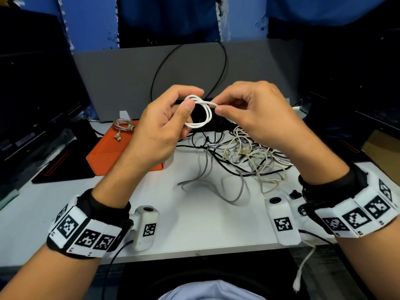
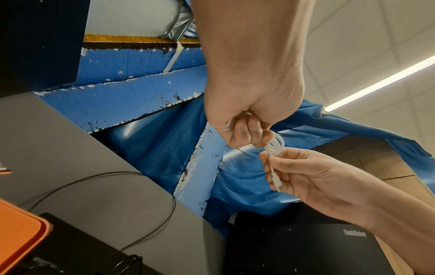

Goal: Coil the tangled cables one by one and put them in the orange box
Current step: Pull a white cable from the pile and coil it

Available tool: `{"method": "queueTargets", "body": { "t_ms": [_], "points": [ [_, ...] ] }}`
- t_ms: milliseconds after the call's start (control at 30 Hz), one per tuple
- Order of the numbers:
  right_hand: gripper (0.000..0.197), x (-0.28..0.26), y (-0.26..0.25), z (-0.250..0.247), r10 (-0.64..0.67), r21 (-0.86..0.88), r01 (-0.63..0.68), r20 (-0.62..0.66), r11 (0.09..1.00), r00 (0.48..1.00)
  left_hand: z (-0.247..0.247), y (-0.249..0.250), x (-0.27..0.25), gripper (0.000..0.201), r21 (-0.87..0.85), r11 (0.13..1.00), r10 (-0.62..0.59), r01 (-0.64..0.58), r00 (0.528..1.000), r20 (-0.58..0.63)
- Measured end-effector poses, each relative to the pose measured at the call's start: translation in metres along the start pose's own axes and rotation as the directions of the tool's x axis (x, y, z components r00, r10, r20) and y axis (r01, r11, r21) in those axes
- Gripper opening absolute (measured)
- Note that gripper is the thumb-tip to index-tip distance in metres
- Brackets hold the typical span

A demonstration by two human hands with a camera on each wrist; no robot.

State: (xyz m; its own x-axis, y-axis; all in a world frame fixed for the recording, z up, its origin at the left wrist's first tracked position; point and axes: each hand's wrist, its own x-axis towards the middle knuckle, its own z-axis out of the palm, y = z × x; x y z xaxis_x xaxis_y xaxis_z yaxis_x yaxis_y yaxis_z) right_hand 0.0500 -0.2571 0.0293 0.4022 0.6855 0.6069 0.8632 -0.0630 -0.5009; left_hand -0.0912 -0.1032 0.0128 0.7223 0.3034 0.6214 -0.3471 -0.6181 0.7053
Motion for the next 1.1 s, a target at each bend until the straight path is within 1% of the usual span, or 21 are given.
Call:
{"method": "queueTargets", "body": {
  "t_ms": [67,133,200,267,300,333,400,467,500,533,567,700,767,833,867,933,967,1033,1100],
  "points": [
    [0.007,0.000,0.000,0.008,-0.021,0.009,0.022,-0.110,1.000,0.994,0.001,0.003,0.000,0.023,-0.036,0.999,0.002,-0.002,1.000,-0.004],
    [0.005,-0.002,-0.001,0.016,-0.003,0.052,0.011,-0.159,0.999,0.987,0.002,0.004,-0.002,0.023,-0.077,0.997,-0.008,0.009,1.000,0.009],
    [0.006,-0.003,-0.004,0.021,0.053,0.149,-0.030,-0.152,0.988,0.987,0.003,0.005,-0.003,0.024,-0.116,0.993,-0.021,0.024,0.999,0.029],
    [0.005,-0.002,-0.006,0.022,0.120,0.339,-0.080,-0.097,0.938,0.988,0.002,0.005,-0.003,0.025,-0.145,0.989,-0.026,0.031,0.999,0.037],
    [0.005,-0.002,-0.009,0.021,0.151,0.461,-0.111,-0.051,0.880,0.987,0.002,0.005,-0.003,0.025,-0.148,0.989,-0.019,0.023,0.999,0.032],
    [0.005,-0.002,-0.011,0.021,0.181,0.587,-0.149,0.005,0.796,0.983,0.001,0.005,-0.002,0.025,-0.143,0.990,-0.001,0.004,1.000,0.024],
    [0.007,-0.002,-0.015,0.021,0.233,0.778,-0.247,0.133,0.578,0.963,-0.001,0.007,-0.001,0.024,-0.110,0.993,0.048,-0.047,0.999,0.007],
    [0.010,-0.002,-0.017,0.024,0.254,0.860,-0.343,0.260,0.379,0.932,-0.003,0.008,-0.001,0.024,-0.080,0.994,0.075,-0.075,0.997,-0.002],
    [0.012,-0.003,-0.018,0.025,0.247,0.873,-0.383,0.316,0.301,0.916,-0.004,0.009,-0.002,0.024,-0.071,0.995,0.076,-0.076,0.997,-0.004],
    [0.014,-0.003,-0.018,0.026,0.237,0.878,-0.407,0.352,0.251,0.905,-0.004,0.009,-0.002,0.024,-0.067,0.995,0.076,-0.076,0.997,0.002],
    [0.016,-0.003,-0.018,0.027,0.234,0.882,-0.414,0.364,0.225,0.902,-0.004,0.010,-0.003,0.024,-0.065,0.995,0.075,-0.075,0.997,0.012],
    [0.020,-0.003,-0.019,0.029,0.264,0.912,-0.369,0.316,0.182,0.911,-0.003,0.009,-0.003,0.027,-0.046,0.997,0.066,-0.064,0.996,0.062],
    [0.021,-0.004,-0.020,0.029,0.248,0.900,-0.404,0.358,0.166,0.900,-0.003,0.009,-0.003,0.028,-0.021,0.998,0.062,-0.061,0.995,0.081],
    [0.018,-0.005,-0.021,0.027,0.221,0.864,-0.472,0.433,0.175,0.874,-0.005,0.009,-0.005,0.030,0.007,0.997,0.074,-0.075,0.995,0.072],
    [0.023,-0.006,-0.023,0.026,0.212,0.848,-0.496,0.458,0.187,0.863,-0.006,0.010,-0.005,0.030,0.036,0.995,0.091,-0.093,0.994,0.054],
    [0.040,-0.007,-0.025,0.025,0.198,0.826,-0.508,0.470,0.246,0.860,-0.006,0.012,-0.007,0.028,0.141,0.981,0.135,-0.135,0.991,0.012],
    [0.044,-0.008,-0.026,0.026,0.184,0.818,-0.497,0.462,0.290,0.868,-0.005,0.013,-0.007,0.026,0.207,0.966,0.156,-0.152,0.988,-0.001],
    [0.038,-0.009,-0.025,0.029,0.138,0.799,-0.449,0.432,0.401,0.891,-0.001,0.014,-0.009,0.023,0.319,0.931,0.189,-0.177,0.982,-0.007],
    [0.030,-0.009,-0.022,0.031,0.111,0.766,-0.388,0.389,0.512,0.914,0.000,0.014,-0.010,0.023,0.349,0.922,0.184,-0.170,0.983,-0.006]
  ]
}}
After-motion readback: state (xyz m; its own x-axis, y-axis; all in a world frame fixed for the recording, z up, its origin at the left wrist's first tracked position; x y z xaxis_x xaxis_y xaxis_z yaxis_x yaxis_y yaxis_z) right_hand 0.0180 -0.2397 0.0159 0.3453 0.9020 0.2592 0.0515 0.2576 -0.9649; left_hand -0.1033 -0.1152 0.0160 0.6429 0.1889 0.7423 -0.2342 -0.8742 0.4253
